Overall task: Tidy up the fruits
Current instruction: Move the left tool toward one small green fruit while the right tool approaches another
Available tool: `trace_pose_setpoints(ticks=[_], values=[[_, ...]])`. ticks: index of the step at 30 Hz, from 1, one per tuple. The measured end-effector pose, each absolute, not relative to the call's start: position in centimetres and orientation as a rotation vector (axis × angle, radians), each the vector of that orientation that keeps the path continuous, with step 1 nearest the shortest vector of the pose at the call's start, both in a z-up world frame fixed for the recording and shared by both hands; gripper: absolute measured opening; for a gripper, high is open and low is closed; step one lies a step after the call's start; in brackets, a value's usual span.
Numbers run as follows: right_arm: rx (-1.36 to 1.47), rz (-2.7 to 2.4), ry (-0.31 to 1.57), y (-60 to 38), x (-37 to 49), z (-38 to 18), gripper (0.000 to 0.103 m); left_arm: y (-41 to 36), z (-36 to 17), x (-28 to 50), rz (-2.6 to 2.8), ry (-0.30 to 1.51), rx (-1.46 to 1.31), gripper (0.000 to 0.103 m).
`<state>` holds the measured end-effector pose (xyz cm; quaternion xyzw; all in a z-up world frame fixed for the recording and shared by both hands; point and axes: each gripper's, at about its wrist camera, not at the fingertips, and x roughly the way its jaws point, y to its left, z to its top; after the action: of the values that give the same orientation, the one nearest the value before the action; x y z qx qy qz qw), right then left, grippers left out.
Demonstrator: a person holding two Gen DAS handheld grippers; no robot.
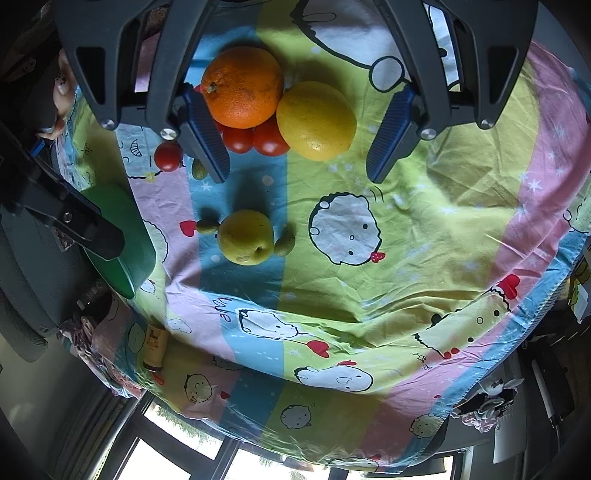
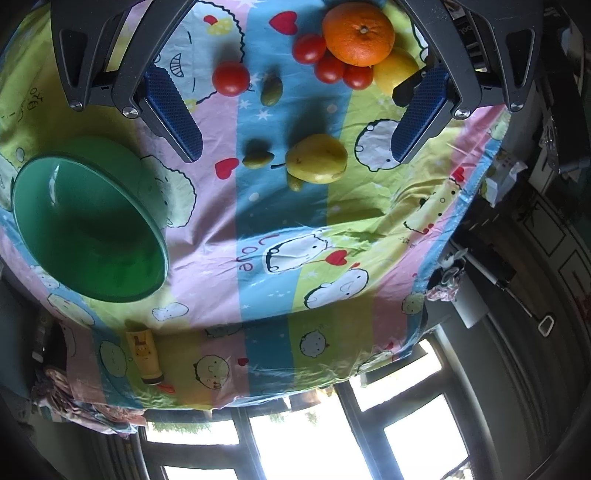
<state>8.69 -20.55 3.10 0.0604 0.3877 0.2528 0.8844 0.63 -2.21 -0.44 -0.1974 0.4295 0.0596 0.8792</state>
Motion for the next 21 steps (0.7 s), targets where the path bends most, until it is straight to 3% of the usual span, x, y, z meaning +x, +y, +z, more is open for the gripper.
trace_pose_setpoints(ticks=[3,11,17,21], values=[[0.152,0.533,0.837,-20.7,9.0,2.8,0.103,-1.5,-0.5,0.5,0.111,0.901,-0.447,0.076],[0.173,0.567,0.892,-20.4,9.7,1.5,0.096,-1.3,-0.6,0.4,0.067,0.906,-0.487,0.059],[0.155,0.537,0.965,-20.5,10.5,0.4,0.076,-1.5,-0.7,1.0,-0.005,0.914,-0.509,0.046],[0.123,0.51,0.984,-20.7,11.5,0.0,0.059,-1.4,0.0,1.7,-0.013,0.903,-0.503,0.044]])
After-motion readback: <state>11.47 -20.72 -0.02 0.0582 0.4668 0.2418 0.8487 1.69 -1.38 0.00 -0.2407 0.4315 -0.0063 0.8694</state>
